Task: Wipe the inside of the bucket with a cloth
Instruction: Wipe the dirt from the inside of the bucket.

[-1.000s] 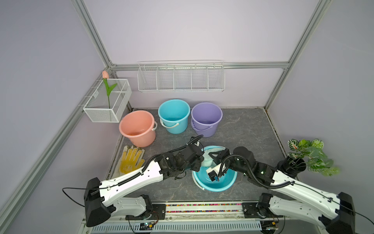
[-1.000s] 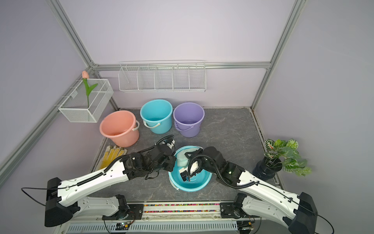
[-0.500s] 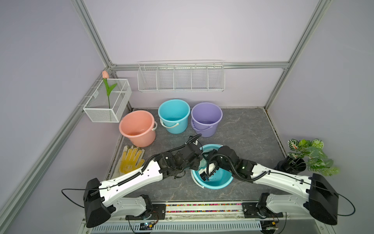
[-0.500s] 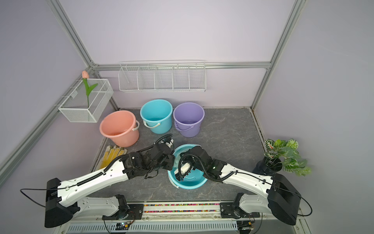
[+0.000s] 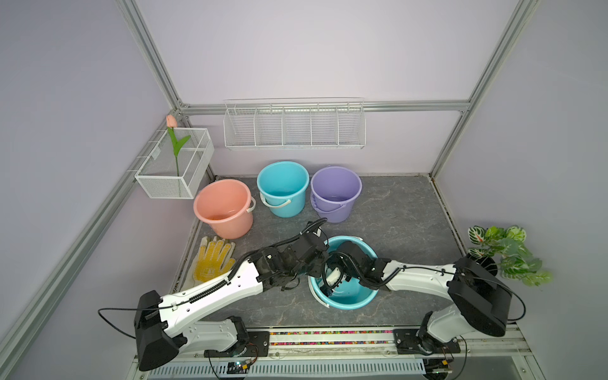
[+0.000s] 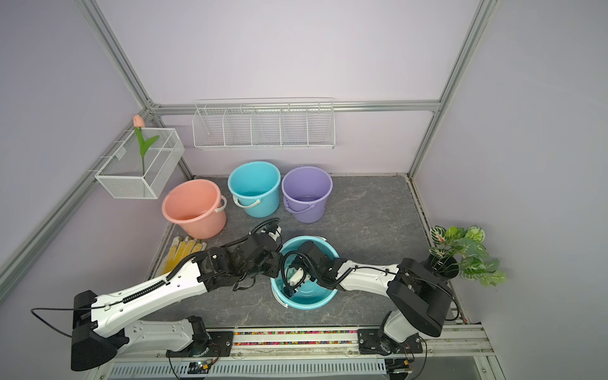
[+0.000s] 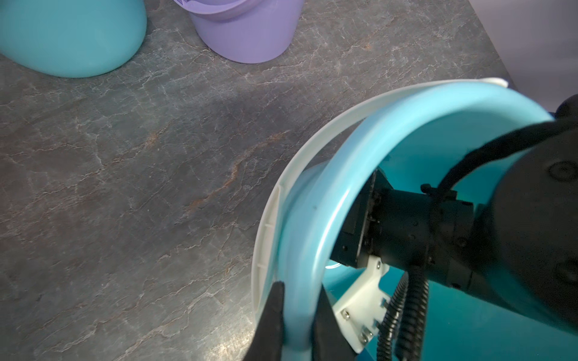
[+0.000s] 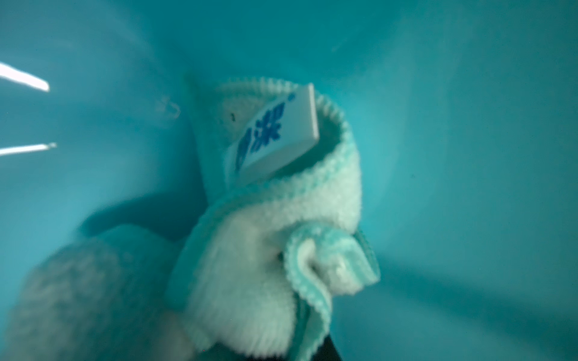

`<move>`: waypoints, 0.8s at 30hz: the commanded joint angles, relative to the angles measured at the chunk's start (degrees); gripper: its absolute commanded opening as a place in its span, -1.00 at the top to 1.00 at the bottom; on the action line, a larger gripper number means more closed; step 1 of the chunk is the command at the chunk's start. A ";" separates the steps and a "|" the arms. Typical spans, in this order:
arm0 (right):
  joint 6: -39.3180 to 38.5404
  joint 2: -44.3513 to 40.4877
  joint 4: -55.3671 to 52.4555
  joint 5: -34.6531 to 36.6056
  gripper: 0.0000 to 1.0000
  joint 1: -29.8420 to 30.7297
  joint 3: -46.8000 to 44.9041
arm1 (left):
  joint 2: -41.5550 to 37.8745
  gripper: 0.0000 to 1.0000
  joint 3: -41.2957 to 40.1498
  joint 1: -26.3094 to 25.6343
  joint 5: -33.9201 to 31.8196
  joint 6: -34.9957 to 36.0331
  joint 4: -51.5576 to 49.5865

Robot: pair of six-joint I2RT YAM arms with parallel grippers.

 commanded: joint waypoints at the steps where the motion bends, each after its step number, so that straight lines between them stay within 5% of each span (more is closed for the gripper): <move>1: 2.83 3.67 1.50 0.28 0.86 0.07 -0.29 | -0.97 1.00 0.38 -0.91 3.66 0.21 3.70; 16: 7.48 -18.04 -15.14 0.24 0.86 0.84 2.56 | -0.09 1.00 0.51 -0.91 0.64 -0.19 3.50; 24: 6.83 -26.31 -24.65 7.19 0.87 2.83 7.05 | 0.48 1.00 0.64 -0.91 0.91 -0.26 3.52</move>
